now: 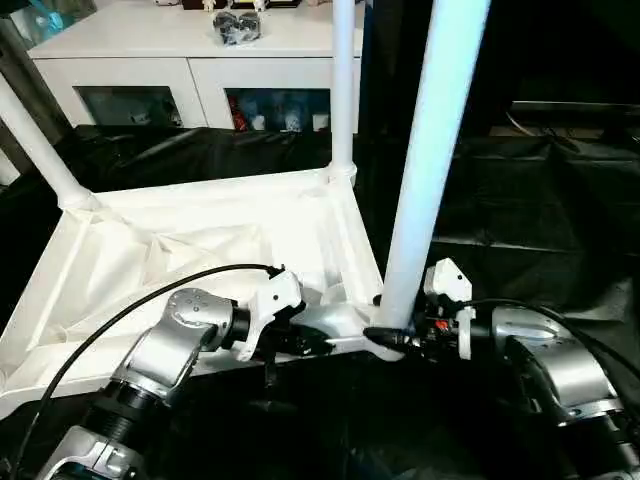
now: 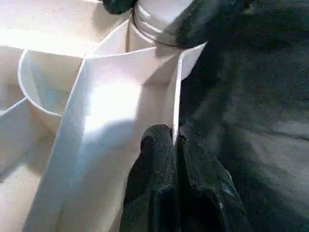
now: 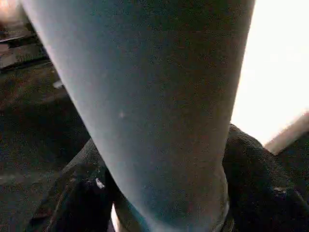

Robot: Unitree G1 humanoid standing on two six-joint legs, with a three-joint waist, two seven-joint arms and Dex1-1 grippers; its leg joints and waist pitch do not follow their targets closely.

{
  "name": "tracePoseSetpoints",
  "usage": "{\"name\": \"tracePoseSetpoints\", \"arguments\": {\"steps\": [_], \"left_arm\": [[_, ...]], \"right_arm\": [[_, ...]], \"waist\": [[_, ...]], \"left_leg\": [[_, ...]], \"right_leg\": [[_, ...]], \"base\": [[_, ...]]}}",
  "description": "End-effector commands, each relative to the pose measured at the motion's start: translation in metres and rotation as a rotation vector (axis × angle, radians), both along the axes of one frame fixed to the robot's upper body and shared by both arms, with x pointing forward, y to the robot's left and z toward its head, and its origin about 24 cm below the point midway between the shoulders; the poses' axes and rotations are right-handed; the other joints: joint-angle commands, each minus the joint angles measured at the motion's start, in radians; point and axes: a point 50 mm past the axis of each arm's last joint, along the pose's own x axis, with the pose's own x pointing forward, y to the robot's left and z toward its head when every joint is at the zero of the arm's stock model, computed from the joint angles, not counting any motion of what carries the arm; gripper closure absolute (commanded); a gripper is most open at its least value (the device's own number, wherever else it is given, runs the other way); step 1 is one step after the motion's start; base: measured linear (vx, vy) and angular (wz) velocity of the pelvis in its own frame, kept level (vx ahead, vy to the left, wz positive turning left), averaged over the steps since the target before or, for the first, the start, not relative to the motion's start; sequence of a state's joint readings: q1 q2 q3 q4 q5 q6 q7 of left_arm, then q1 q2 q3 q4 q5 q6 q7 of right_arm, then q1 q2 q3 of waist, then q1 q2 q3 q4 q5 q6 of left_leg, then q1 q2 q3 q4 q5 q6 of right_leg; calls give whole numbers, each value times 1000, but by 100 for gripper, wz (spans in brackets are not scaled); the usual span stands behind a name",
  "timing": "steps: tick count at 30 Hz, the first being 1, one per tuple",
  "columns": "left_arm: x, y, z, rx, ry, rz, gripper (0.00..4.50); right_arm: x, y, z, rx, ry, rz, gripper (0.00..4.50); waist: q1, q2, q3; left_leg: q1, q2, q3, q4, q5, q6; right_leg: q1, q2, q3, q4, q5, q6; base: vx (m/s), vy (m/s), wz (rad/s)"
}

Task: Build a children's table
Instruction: Rotate leg to tighten

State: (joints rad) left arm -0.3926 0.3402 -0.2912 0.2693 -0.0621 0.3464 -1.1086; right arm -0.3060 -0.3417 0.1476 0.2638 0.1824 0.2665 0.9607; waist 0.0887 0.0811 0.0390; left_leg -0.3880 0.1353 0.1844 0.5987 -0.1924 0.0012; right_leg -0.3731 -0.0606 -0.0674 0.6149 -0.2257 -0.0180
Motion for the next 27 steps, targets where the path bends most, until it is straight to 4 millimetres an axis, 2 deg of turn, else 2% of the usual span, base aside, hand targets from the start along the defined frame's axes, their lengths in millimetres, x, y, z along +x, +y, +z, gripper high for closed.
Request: {"name": "tracePoseSetpoints", "arguments": {"steps": [1,2,3,4,5,6,7,10,13,15,19,23,25,27], "left_arm": [[10,-17,12,-57,-60,51,450],[13,-24,11,-57,-64,81,450],[15,-33,11,-60,-65,112,450],[16,-38,10,-63,-65,124,450],[16,-38,10,-63,-65,124,450],[17,-46,10,-69,-65,144,450],[17,-48,10,-71,-66,148,450],[20,-65,12,-89,-74,185,450],[20,-71,14,-99,-83,177,450],[19,-70,14,-100,-84,166,450],[15,-62,13,-96,-86,117,450],[10,-54,11,-84,-81,71,450],[8,-47,11,-83,-83,47,450],[6,-43,12,-88,-79,22,450]], "right_arm": [[1,14,-19,-51,52,-54,189],[5,16,-23,-58,54,-124,189],[11,19,-27,-59,67,-210,189],[14,22,-29,-58,74,-260,189],[14,22,-29,-58,74,-260,189],[18,25,-32,-58,86,-333,189],[19,26,-33,-58,90,-349,189],[24,37,-40,-97,107,-457,189],[25,46,-39,-69,84,-430,189],[25,47,-37,-50,85,-427,133],[25,47,-30,-51,40,-344,98],[21,45,-22,-37,-21,-228,98],[14,43,-18,-48,-72,-111,98],[9,40,-16,-45,-85,-32,98]], "waist": [[-1,-16,-48],[-6,-16,-46],[-12,-15,-43],[-11,-13,-44],[-12,-14,-44],[-12,-15,-47],[-16,-13,-43],[-22,-11,-46],[-24,-13,-47],[-24,-12,-47],[-25,-8,-48],[-23,-8,-53],[-21,-10,-55],[-21,-12,-55]], "left_leg": [[18,107,-51,-76,-182,61],[18,106,-51,-79,-204,45],[25,106,-52,-82,-241,21],[29,107,-53,-82,-251,13],[30,106,-52,-82,-254,9],[27,107,-54,-82,-242,10],[26,107,-52,-85,-240,12],[28,105,-55,-86,-252,1],[23,105,-53,-84,-248,14],[21,106,-54,-85,-231,28],[21,107,-54,-85,-234,33],[18,109,-54,-82,-197,53],[14,108,-52,-75,-152,82],[13,107,-50,-74,-147,103]], "right_leg": [[31,-118,60,-78,-130,-244],[32,-118,61,-83,-177,-235],[27,-117,64,-89,-233,-223],[27,-118,65,-90,-246,-219],[26,-118,66,-91,-251,-216],[31,-119,66,-89,-235,-209],[26,-116,67,-90,-223,-209],[28,-117,66,-90,-229,-207],[31,-121,68,-91,-209,-202],[33,-119,67,-88,-190,-200],[32,-119,66,-89,-192,-199],[35,-119,64,-80,-107,-213],[39,-118,62,-73,-28,-224],[39,-118,62,-72,-14,-232]], "base": [[0,0,0],[0,0,0],[0,0,0],[0,0,0],[0,0,0],[0,0,0],[0,0,0],[0,0,0],[0,0,0],[0,0,0],[0,0,0],[0,0,0],[0,0,0],[0,0,0]]}}
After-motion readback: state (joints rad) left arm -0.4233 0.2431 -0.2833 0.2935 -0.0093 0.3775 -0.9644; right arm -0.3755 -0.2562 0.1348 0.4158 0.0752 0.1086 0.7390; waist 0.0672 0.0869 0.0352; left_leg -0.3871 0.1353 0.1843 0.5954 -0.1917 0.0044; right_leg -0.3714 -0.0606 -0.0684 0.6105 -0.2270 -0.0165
